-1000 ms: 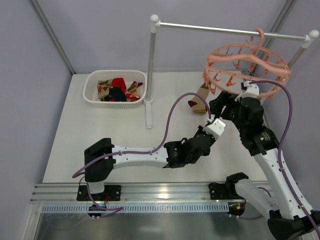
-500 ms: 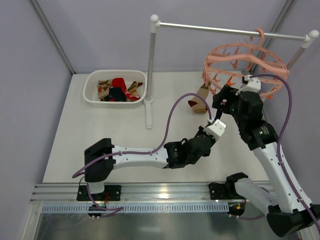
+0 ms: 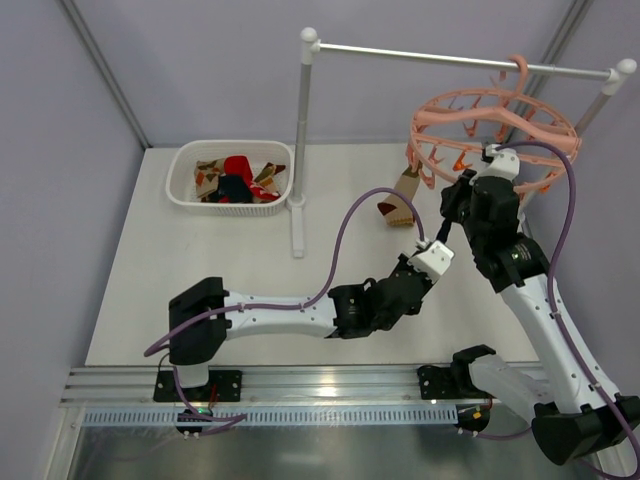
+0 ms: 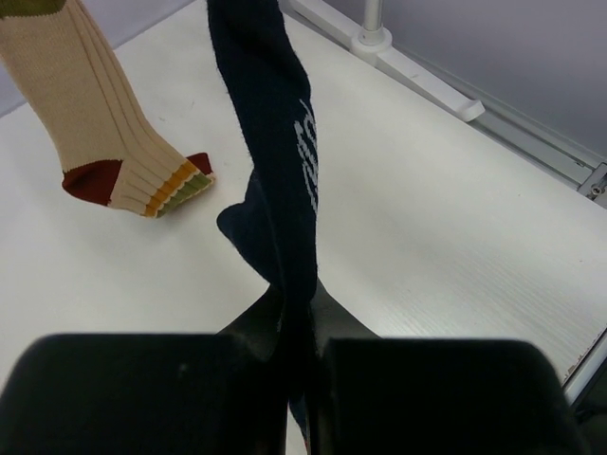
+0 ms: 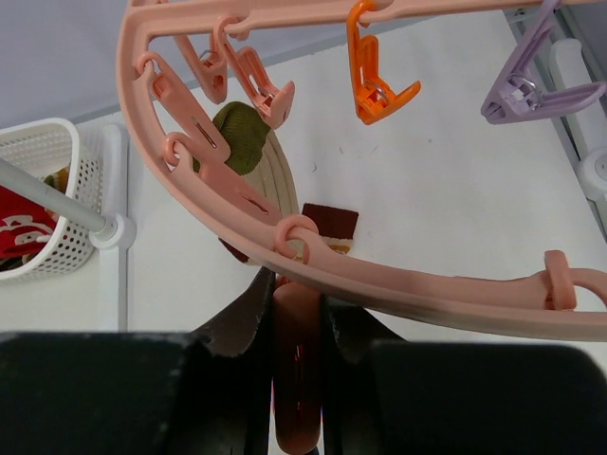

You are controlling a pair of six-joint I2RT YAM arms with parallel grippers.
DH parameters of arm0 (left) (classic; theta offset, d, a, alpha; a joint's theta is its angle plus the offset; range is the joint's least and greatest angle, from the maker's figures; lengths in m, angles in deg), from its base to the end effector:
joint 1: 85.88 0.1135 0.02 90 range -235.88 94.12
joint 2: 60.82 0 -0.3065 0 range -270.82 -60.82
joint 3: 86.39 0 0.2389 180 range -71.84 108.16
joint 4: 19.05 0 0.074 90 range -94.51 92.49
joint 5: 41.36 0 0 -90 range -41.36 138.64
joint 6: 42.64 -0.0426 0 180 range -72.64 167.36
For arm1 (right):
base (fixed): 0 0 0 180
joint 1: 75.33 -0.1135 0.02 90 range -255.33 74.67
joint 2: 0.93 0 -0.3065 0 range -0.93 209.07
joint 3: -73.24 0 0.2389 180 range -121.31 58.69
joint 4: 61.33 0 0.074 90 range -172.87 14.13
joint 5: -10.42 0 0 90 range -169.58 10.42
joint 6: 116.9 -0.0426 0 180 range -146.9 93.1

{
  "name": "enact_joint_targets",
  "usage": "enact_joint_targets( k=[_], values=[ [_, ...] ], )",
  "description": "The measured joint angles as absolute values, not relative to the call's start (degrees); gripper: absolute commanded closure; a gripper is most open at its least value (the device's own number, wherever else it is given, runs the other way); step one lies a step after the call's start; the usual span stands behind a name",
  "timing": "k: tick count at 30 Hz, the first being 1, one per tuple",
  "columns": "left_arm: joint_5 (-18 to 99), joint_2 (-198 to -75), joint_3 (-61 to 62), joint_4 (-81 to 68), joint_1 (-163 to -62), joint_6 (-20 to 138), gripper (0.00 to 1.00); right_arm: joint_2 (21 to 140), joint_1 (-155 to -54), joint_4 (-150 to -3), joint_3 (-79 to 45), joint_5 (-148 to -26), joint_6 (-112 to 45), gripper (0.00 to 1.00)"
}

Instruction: Remove the socks clipped to the hanger

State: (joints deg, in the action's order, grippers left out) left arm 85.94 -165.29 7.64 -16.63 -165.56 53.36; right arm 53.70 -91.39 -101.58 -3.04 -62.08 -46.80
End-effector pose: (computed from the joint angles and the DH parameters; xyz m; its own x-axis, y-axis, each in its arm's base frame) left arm 0.1036 -0.4250 0.3430 -0.1104 0.1421 -0.9837 0.6689 0.7427 0.0322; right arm 0.1701 0.0356 0.4150 -0.2848 0.2558 -0.9238 0.1138 0.9659 0.2324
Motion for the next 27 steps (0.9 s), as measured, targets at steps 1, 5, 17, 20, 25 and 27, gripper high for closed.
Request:
enact_joint_targets(
  k=[1,5,17,20,25,27],
  values=[
    [85.9,-165.3,7.6,-16.6,-165.7,53.4,1.0,53.7,-91.4,-101.4,-3.0,-61.9,-46.7,0.96],
    [85.9,-165.3,7.6,-16.6,-165.8,53.4,1.0,53.4,-91.4,-101.0,-3.0,-61.2,-46.6,0.96],
    [86.2,-165.3,5.0,-16.4,-165.8,55.7,1.0,52.5,-91.4,-100.8,-3.0,-60.2,-46.3,0.59],
    [86.1,-165.2,3.3,-16.4,-165.2,56.7,1.0,51.9,-91.4,-100.5,-2.8,-60.2,-46.5,0.27],
    [83.0,-163.4,-2.6,-16.3,-161.5,61.6,1.0,48.4,-91.4,-100.1,-0.7,-60.7,-46.0,0.05],
    [82.6,-162.3,-4.6,-16.2,-159.1,63.1,1.0,46.5,-91.4,-99.8,0.6,-60.7,-45.9,0.04]
  ],
)
